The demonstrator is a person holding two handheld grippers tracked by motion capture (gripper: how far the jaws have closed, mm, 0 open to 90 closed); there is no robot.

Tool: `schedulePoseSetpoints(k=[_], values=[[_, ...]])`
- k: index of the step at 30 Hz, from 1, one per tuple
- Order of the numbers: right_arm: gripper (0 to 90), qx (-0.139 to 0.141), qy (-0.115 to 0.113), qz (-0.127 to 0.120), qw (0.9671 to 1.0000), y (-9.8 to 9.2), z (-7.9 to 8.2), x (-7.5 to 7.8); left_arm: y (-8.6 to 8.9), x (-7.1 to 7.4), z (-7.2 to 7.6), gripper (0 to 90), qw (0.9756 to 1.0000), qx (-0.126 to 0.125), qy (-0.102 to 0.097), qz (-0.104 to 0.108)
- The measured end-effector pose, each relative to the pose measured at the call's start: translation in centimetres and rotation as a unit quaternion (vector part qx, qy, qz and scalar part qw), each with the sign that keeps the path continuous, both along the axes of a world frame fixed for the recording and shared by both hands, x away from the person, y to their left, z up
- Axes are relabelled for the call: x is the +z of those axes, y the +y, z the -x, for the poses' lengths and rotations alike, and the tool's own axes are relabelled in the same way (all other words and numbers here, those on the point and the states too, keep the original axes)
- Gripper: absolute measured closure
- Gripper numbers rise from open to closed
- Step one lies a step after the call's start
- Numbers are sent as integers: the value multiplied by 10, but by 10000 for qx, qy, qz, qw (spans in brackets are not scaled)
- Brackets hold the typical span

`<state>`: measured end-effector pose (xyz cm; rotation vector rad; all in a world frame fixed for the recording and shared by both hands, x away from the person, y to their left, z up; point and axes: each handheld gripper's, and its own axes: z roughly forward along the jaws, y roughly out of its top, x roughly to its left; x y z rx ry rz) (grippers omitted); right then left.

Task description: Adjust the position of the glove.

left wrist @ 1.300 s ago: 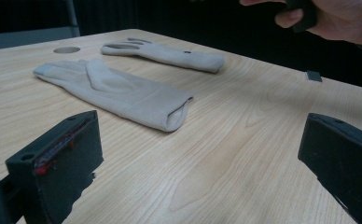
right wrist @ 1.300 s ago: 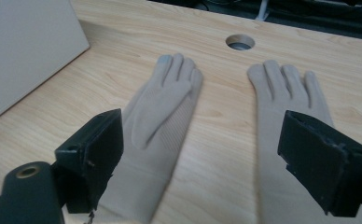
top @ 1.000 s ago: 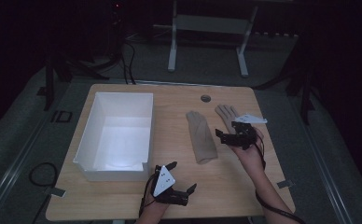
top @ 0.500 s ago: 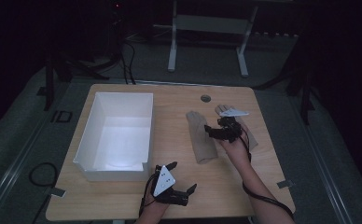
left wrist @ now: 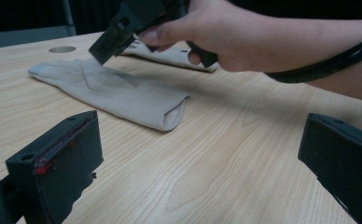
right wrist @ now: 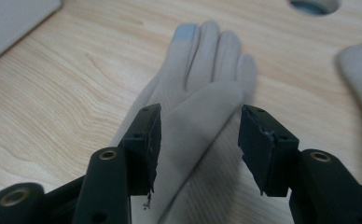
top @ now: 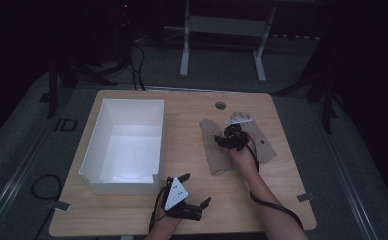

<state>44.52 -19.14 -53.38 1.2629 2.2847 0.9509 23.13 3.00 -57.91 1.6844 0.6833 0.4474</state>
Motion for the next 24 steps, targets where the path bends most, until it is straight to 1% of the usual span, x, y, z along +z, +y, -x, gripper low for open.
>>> schedulePoseSetpoints(k=[1, 2, 3, 4, 6, 8, 10, 14, 17, 19, 21, 23, 24], values=[[486, 0, 0, 0, 10000, 0, 0, 0, 0, 0, 0, 0, 10000, 0, 0, 0], [486, 0, 48, 16, 10000, 1, -2, -3, 0, 0, 0, 0, 10000, 0, 0, 0], [472, -9, 97, 84, 9999, 4, -6, -8, 0, 0, 0, 0, 10000, -5, 1, 4], [471, -23, 113, 85, 9999, 5, -7, -9, 0, 0, 0, 1, 10000, -10, -4, -10], [464, 3, 119, 135, 9998, 8, -9, -13, -1, 0, 1, 0, 10000, -20, -40, -43], [463, 8, 77, 272, 9996, 11, -10, -18, -2, 0, 1, 0, 10000, -31, -49, -56], [462, 25, 92, 219, 9997, 11, -12, -21, -2, 0, 1, 0, 10000, -28, -36, -40], [455, 37, 64, 186, 9998, 12, -13, -23, -1, 0, 0, 0, 10000, -29, -28, -42], [446, 44, 60, 43, 10000, 9, -13, -26, -1, 0, 0, 0, 10000, -32, -26, -42], [456, 68, 33, 5, 10000, 8, -13, -27, -1, 0, 0, 0, 10000, -34, -20, -48], [525, 153, 55, 30, 9999, 8, -13, -27, -1, 0, 0, 1, 10000, -31, -12, -43], [633, 277, 129, 44, 9995, 11, -13, -25, -1, 0, 0, 0, 10000, -31, -12, -45], [672, 304, 143, 32, 9994, 12, -13, -25, -1, 0, 0, 0, 10000, -31, -13, -46]])
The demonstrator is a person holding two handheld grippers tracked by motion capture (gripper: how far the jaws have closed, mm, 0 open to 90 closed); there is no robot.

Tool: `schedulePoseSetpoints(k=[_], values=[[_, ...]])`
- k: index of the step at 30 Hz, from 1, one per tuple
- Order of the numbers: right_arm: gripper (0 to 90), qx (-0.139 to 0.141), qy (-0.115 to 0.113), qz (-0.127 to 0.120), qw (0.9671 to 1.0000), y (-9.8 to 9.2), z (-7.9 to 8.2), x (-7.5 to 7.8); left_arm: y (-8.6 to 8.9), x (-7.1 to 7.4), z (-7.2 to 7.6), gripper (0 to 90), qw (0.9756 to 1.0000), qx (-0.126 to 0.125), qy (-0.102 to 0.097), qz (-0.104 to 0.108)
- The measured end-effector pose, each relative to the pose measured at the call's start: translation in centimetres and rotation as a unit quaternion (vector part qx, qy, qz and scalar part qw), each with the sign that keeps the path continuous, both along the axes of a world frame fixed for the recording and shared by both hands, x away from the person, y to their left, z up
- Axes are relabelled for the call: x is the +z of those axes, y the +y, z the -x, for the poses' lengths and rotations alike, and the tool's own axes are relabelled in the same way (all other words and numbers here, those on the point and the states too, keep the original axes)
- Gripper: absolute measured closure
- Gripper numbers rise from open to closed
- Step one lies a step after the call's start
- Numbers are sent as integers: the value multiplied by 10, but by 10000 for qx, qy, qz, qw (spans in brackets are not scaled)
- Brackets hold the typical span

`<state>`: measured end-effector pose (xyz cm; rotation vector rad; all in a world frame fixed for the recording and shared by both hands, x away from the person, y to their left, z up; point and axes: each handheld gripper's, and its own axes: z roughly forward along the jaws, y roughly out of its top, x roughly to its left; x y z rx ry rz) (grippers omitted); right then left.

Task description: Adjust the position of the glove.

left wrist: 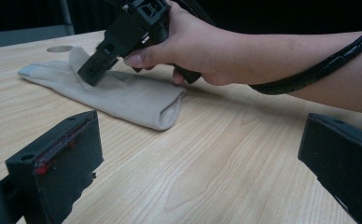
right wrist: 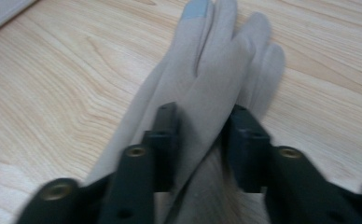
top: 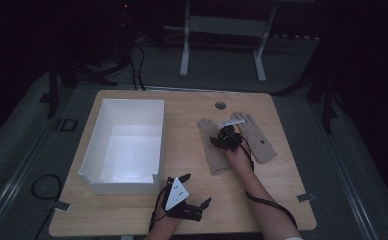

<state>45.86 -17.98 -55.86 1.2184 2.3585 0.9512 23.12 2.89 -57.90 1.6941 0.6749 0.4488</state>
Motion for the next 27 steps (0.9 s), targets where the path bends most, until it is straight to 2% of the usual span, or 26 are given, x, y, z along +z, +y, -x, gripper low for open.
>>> schedulePoseSetpoints(k=[3, 8, 9, 12, 15, 18, 23, 27], values=[[770, 43, 30, -47, 10000, 3, 1, 0, 0, 0, 0, 0, 10000, -1, 1, 1], [801, -142, 48, -158, 9998, 4, 3, 4, 0, 0, 0, 1, 10000, -7, 18, 22], [803, -265, 67, -364, 9990, 2, 5, 10, 0, 0, 0, 0, 10000, -8, 16, 21], [803, -392, -46, -527, 9978, 2, 11, 23, 0, 0, 0, 0, 10000, -9, 8, 15], [803, -448, -184, -578, 9972, 3, 20, 37, 0, 0, 0, 0, 10000, -4, 9, 15], [803, -517, -205, -725, 9958, 2, 28, 49, 0, 0, 0, 0, 10000, 3, -3, 4], [803, -387, -415, -791, 9953, -2, 41, 67, 0, 0, 0, 0, 10000, 11, 16, 8], [803, -526, -500, -945, 9929, -7, 53, 79, 0, 0, 0, 0, 10000, 21, 16, -3]])
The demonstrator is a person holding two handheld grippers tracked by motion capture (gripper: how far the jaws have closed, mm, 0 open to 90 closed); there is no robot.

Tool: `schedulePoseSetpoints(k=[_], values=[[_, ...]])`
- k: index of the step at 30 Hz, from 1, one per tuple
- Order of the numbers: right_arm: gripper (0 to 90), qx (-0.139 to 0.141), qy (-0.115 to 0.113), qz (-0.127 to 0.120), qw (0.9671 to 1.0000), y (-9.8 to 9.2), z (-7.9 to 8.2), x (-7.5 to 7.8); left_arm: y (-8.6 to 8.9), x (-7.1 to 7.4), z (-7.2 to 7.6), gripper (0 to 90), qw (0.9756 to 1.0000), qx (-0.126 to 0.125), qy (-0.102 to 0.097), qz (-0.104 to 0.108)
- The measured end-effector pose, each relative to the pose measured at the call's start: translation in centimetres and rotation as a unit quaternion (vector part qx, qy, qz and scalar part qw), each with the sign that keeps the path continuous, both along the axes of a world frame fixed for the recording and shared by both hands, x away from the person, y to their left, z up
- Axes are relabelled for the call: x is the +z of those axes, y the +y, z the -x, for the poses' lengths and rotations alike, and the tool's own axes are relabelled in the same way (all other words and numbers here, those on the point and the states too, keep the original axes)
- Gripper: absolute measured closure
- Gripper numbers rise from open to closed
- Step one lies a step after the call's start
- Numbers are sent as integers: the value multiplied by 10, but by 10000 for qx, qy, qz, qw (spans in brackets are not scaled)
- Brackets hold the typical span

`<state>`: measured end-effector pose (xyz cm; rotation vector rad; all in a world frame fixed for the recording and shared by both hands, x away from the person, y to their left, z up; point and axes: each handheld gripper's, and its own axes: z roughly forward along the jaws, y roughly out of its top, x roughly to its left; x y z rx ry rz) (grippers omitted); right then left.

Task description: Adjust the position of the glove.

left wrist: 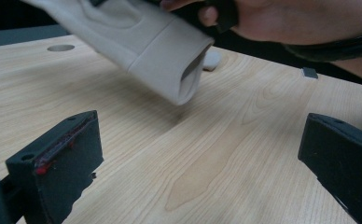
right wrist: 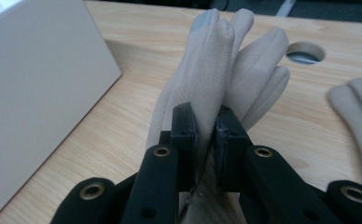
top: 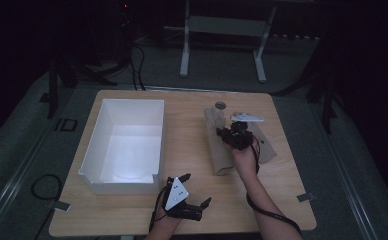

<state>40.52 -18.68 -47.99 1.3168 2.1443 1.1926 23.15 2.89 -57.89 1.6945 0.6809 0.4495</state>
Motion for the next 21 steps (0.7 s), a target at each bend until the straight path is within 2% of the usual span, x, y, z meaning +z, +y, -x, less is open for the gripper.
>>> schedulePoseSetpoints(k=[5, 6, 11, 12, 15, 16, 17, 18, 21], values=[[803, -174, -113, -35, 9998, -3, 15, 6, 0, 0, 0, 1, 10000, 6, -2, -14], [803, -292, -104, -152, 9994, -6, 23, 6, 0, 0, 0, 1, 10000, 4, -3, -21], [802, -407, -83, -175, 9990, -9, 31, 0, -1, 0, 0, 1, 10000, -5, -2, -3], [802, -403, -43, -74, 9992, -9, 34, -6, -1, 0, 0, 0, 10000, -7, -2, -3], [802, -422, -17, 10, 9991, -9, 38, -18, -1, 0, 0, 0, 10000, -15, -1, -8], [802, -422, -17, 10, 9991, -9, 38, -18, -1, 0, 0, 0, 10000, -15, -1, -8], [801, -419, 55, -68, 9991, -10, 38, -24, -2, 0, 0, 0, 10000, -19, 1, -21], [801, -485, 179, -108, 9986, -12, 38, -38, -2, 0, 0, 0, 10000, -23, -5, -18], [800, -570, 270, -124, 9979, -12, 37, -53, -2, 0, 0, 1, 10000, -38, 7, -5]])
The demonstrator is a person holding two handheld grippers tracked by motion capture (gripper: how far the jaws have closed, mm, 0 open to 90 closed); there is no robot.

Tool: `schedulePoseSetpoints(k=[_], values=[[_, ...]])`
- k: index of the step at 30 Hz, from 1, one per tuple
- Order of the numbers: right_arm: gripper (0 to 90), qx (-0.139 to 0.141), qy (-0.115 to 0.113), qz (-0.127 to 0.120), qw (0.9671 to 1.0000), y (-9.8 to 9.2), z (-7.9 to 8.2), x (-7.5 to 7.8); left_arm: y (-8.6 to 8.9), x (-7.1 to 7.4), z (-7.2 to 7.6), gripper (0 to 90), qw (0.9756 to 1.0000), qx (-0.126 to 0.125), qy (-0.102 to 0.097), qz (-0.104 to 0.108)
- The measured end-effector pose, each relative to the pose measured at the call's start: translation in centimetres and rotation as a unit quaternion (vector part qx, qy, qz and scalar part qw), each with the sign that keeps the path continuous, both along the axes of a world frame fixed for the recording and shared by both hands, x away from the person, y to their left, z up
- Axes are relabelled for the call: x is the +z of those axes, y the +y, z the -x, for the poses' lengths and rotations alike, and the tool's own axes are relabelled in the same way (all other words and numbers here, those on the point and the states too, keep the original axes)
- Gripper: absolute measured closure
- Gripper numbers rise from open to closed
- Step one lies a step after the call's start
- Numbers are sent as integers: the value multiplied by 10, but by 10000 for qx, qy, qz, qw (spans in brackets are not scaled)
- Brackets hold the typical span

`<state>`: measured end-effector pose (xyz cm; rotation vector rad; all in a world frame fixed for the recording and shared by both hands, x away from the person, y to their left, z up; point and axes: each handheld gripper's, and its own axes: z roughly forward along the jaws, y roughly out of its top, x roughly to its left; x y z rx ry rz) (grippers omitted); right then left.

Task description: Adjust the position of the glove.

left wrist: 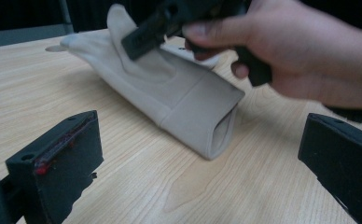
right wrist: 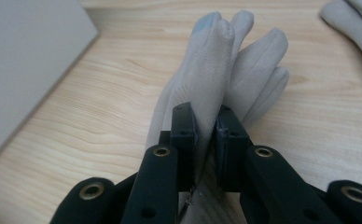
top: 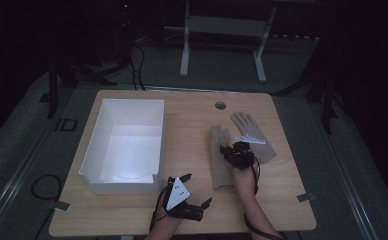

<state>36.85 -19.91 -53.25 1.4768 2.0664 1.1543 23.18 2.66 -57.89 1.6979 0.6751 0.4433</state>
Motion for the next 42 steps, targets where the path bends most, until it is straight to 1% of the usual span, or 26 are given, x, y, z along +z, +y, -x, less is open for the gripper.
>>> schedulePoseSetpoints(k=[1, 3, 6, 8, 10, 11, 14, 16, 19, 21, 24, 26, 27, 30, 31, 32, 33, 35, 36, 40, 42], values=[[798, -8, 3, 3, 10000, 0, 0, -4, 0, 0, 0, 0, 10000, -5, -1, 0], [791, 24, 102, 13, 9999, 0, -2, -10, 0, 0, 0, 0, 10000, -11, 0, 1], [756, 91, 220, 212, 9995, 3, -2, -20, 0, 0, 0, 0, 10000, -19, -7, -16], [709, 133, 304, 253, 9991, 3, -3, -27, 0, 0, 0, 0, 10000, -19, -8, -11], [650, 159, 297, 251, 9991, 3, -3, -30, 0, 0, 0, 0, 10000, -17, -8, -12], [636, 178, 274, 278, 9991, 4, -3, -31, 0, 0, 0, 0, 10000, -17, -8, -13], [558, 270, 211, 408, 9986, 7, -3, -31, 0, 0, 0, 1, 10000, -13, -6, -13], [535, 265, 146, 528, 9981, 10, -2, -32, 0, 0, 0, 0, 10000, -13, -6, -12], [504, 280, 115, 615, 9976, 13, -2, -32, 0, 0, 0, 0, 10000, -14, -6, -13], [500, 346, 130, 591, 9976, 12, -2, -30, 0, 0, 0, 1, 10000, -14, -7, -12], [500, 563, 7, 481, 9973, 6, -3, -23, 0, 0, 0, 0, 10000, -17, 7, 2], [499, 612, -137, 562, 9965, 2, -2, -18, 0, 0, 0, 0, 10000, -20, 14, 6], [498, 698, -183, 535, 9960, 0, -2, -15, 0, 0, 0, 0, 10000, -20, 12, 7], [488, 818, -322, 639, 9941, -8, -4, -5, 0, 0, 0, 0, 10000, -13, 0, -9], [485, 863, -398, 629, 9935, -11, -4, -2, 0, 0, 0, 0, 10000, -15, 0, -15], [486, 882, -466, 690, 9926, -16, -5, 2, 0, 0, 0, 0, 10000, -13, -4, -5], [485, 911, -484, 716, 9921, -19, -6, 4, 0, 0, 0, 1, 10000, -13, -1, -5], [480, 913, -589, 728, 9914, -29, -8, 9, 0, 0, 0, 0, 10000, -12, 8, -1], [476, 940, -580, 706, 9914, -34, -10, 11, 0, 0, 0, 0, 10000, -12, 13, -5], [469, 926, -608, 775, 9908, -49, -14, 15, 0, 0, 0, 0, 10000, -8, 10, -6], [469, 959, -574, 765, 9908, -54, -17, 16, 0, 0, -1, 0, 10000, -7, 16, -7]])
